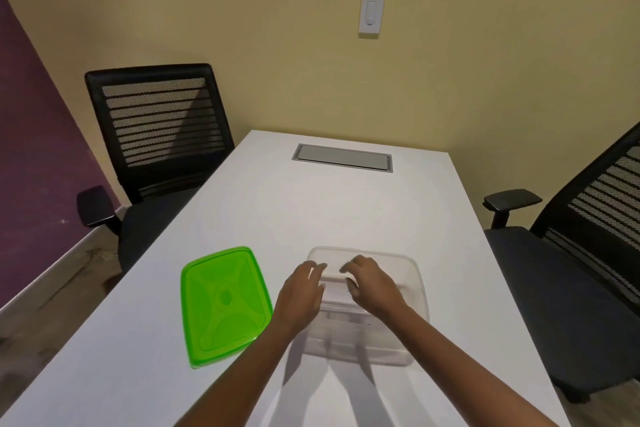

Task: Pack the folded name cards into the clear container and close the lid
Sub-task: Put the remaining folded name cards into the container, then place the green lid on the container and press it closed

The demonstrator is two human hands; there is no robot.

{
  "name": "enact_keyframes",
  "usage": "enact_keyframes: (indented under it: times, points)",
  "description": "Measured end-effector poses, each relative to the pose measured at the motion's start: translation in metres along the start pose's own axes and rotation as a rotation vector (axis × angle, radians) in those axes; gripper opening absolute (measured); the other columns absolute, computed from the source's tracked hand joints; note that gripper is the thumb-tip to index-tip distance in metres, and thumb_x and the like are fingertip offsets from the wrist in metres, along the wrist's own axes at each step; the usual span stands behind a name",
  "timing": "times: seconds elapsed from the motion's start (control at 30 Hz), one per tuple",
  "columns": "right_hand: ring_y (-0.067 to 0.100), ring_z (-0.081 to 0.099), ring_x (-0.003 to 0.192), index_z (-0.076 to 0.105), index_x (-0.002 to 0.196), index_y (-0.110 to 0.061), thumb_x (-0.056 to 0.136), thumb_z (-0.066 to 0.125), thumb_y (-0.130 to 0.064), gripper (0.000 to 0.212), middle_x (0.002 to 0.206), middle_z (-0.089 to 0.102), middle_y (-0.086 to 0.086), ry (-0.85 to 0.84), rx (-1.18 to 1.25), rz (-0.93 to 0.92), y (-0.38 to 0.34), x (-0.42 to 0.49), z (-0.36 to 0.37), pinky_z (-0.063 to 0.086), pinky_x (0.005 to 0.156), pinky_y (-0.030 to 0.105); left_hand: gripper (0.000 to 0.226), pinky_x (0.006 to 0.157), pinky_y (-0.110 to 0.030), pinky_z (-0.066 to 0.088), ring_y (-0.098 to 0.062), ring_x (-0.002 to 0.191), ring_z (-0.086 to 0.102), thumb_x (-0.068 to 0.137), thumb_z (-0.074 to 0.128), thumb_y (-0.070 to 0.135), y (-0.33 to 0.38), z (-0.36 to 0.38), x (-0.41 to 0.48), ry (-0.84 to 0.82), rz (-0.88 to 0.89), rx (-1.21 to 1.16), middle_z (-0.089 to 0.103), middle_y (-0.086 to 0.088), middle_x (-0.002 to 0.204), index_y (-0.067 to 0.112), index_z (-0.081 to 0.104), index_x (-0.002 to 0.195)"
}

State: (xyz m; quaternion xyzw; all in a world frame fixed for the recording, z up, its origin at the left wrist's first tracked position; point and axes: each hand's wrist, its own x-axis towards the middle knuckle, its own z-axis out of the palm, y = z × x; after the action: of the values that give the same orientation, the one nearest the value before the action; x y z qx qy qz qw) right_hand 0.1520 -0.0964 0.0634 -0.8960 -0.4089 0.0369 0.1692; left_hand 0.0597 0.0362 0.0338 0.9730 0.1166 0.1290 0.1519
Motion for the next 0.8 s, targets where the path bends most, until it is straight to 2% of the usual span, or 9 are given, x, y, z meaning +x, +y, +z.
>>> enact_keyframes:
  times: [0.07, 0.2, 0.3, 0.37, 0.4, 0.47, 0.53, 0.73, 0.8]
  points:
    - [0.020, 0.046, 0.123, 0.056, 0.122, -0.013, 0.092, 0.044, -0.014, 0.032, 0.128, 0.054, 0.005, 0.054, 0.066, -0.056, -0.022, 0.002, 0.004, 0.047, 0.088, 0.031, 0.040, 0.068, -0.019, 0.058, -0.015, 0.086, 0.073, 0.076, 0.043, 0.026, -0.009, -0.010, -0.011, -0.001, -0.021, 0.058, 0.073, -0.001, 0.093, 0.014, 0.068, 0.104]
    - [0.024, 0.047, 0.122, 0.058, 0.119, -0.008, 0.090, 0.044, -0.007, 0.032, 0.126, 0.056, 0.011, 0.111, 0.162, -0.156, -0.062, 0.006, 0.018, 0.048, 0.087, 0.036, 0.042, 0.068, -0.023, 0.060, -0.018, 0.086, 0.074, 0.075, 0.042, 0.028, -0.034, -0.017, -0.032, -0.020, -0.105, 0.126, 0.075, -0.005, 0.095, 0.012, 0.067, 0.105]
    - [0.027, 0.047, 0.123, 0.055, 0.121, -0.005, 0.088, 0.042, -0.005, 0.036, 0.128, 0.053, 0.014, 0.071, 0.165, -0.193, -0.089, 0.009, 0.038, 0.049, 0.084, 0.038, 0.039, 0.064, -0.028, 0.060, -0.024, 0.084, 0.075, 0.066, 0.069, 0.024, -0.053, -0.017, -0.045, 0.004, -0.233, 0.120, 0.076, -0.012, 0.092, 0.007, 0.072, 0.101]
    - [0.027, 0.045, 0.124, 0.051, 0.126, -0.005, 0.089, 0.041, -0.008, 0.039, 0.132, 0.049, 0.013, -0.014, 0.159, -0.179, -0.103, 0.012, 0.055, 0.047, 0.089, 0.038, 0.056, 0.084, -0.028, 0.057, -0.027, 0.107, 0.068, 0.067, 0.078, 0.025, -0.063, -0.020, -0.053, 0.003, -0.394, 0.089, 0.069, -0.020, 0.112, 0.003, 0.065, 0.116]
    - [0.027, 0.044, 0.124, 0.047, 0.129, -0.005, 0.089, 0.040, -0.009, 0.041, 0.134, 0.046, 0.014, -0.064, 0.158, -0.163, -0.109, 0.014, 0.064, 0.046, 0.092, 0.038, 0.060, 0.101, -0.030, 0.047, -0.029, 0.126, 0.054, 0.079, 0.068, 0.027, -0.068, -0.021, -0.058, -0.011, -0.481, 0.034, 0.056, -0.023, 0.132, 0.002, 0.051, 0.132]
    - [0.029, 0.042, 0.126, 0.040, 0.135, -0.005, 0.089, 0.042, -0.010, 0.046, 0.136, 0.042, 0.016, -0.166, 0.199, -0.091, -0.119, 0.017, 0.080, 0.042, 0.098, 0.037, 0.062, 0.116, -0.033, 0.025, -0.028, 0.145, 0.024, 0.094, 0.045, 0.030, -0.080, -0.019, -0.065, -0.069, -0.653, -0.015, 0.027, -0.019, 0.153, 0.006, 0.024, 0.147]
    - [0.032, 0.043, 0.125, 0.035, 0.137, -0.002, 0.088, 0.043, -0.009, 0.049, 0.135, 0.040, 0.020, -0.267, 0.263, 0.027, -0.127, 0.021, 0.095, 0.040, 0.100, 0.035, 0.063, 0.118, -0.035, 0.022, -0.030, 0.146, 0.018, 0.095, 0.042, 0.031, -0.093, -0.018, -0.072, -0.086, -0.779, -0.046, 0.021, -0.020, 0.155, 0.006, 0.017, 0.148]
    - [0.037, 0.044, 0.126, 0.028, 0.136, 0.005, 0.088, 0.047, -0.013, 0.053, 0.136, 0.037, 0.024, -0.433, 0.331, 0.355, -0.128, 0.029, 0.127, 0.038, 0.101, 0.036, 0.065, 0.108, -0.043, 0.034, -0.039, 0.133, 0.036, 0.094, 0.047, 0.027, -0.124, -0.018, -0.087, -0.076, -1.055, -0.281, 0.032, -0.026, 0.143, -0.002, 0.020, 0.146]
    - [0.035, 0.046, 0.124, 0.036, 0.126, 0.004, 0.088, 0.047, -0.012, 0.043, 0.132, 0.041, 0.022, -0.451, 0.368, 0.427, -0.125, 0.032, 0.132, 0.039, 0.099, 0.036, 0.064, 0.106, -0.044, 0.037, -0.042, 0.129, 0.041, 0.094, 0.048, 0.023, -0.129, -0.015, -0.089, -0.065, -1.100, -0.381, 0.035, -0.029, 0.140, -0.004, 0.021, 0.145]
